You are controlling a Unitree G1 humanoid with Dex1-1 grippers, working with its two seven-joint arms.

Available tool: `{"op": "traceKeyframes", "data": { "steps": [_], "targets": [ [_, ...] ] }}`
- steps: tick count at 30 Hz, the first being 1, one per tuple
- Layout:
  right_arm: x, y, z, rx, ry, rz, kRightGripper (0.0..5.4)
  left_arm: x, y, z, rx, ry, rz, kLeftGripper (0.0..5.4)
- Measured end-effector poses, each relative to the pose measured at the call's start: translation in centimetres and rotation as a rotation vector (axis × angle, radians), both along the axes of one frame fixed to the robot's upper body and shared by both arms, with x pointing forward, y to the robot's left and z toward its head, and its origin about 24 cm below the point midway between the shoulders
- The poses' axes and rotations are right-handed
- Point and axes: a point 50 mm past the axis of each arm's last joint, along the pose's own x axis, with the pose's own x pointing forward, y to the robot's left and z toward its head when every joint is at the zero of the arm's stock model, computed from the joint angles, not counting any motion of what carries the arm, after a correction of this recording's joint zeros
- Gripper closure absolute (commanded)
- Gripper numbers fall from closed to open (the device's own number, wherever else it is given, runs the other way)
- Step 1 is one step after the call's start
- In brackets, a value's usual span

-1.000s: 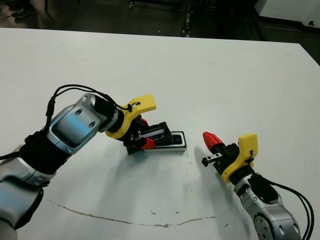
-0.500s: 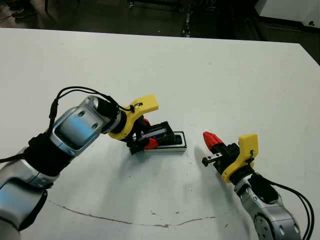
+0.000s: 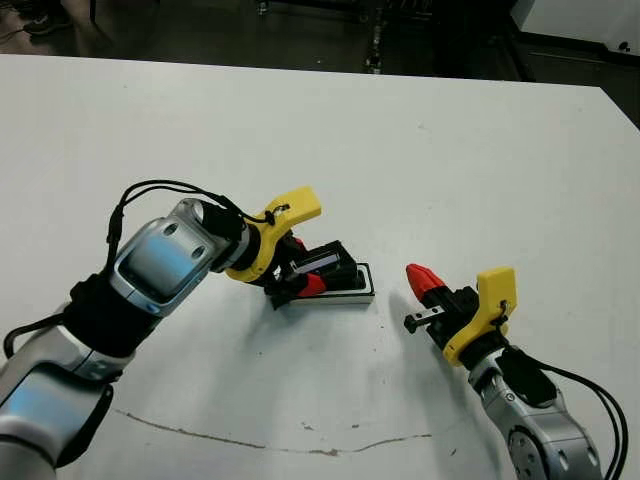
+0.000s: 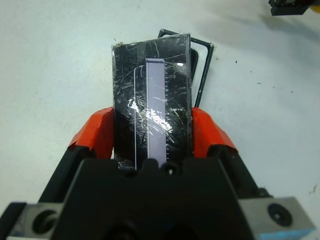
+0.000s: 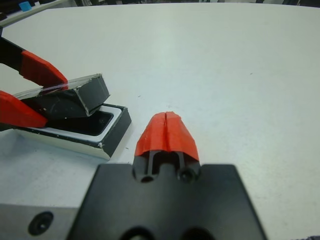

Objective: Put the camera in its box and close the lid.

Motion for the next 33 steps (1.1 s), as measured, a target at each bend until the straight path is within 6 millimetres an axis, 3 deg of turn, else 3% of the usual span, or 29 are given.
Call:
{"op": "traceKeyframes", "data": {
  "steps": [14,22,33],
  "targets": [
    [0.1,-2.9,1.3,-0.039,-0.041,-0.105,5.4,0.1,-0.4,-1.0,-0.074,-0.061,-0.041,2.3],
    [0.1,-3.3,1.5,-0.039,-0.048,-0.099,5.4,0.5,-0.8,-1.5,-0.093,-0.156,-0.198,2.3],
    [0.1,-3.3,1.8,-0.042,-0.058,-0.095,5.4,1.7,-1.0,-1.3,-0.058,-0.157,-0.394,2.3]
  ]
}}
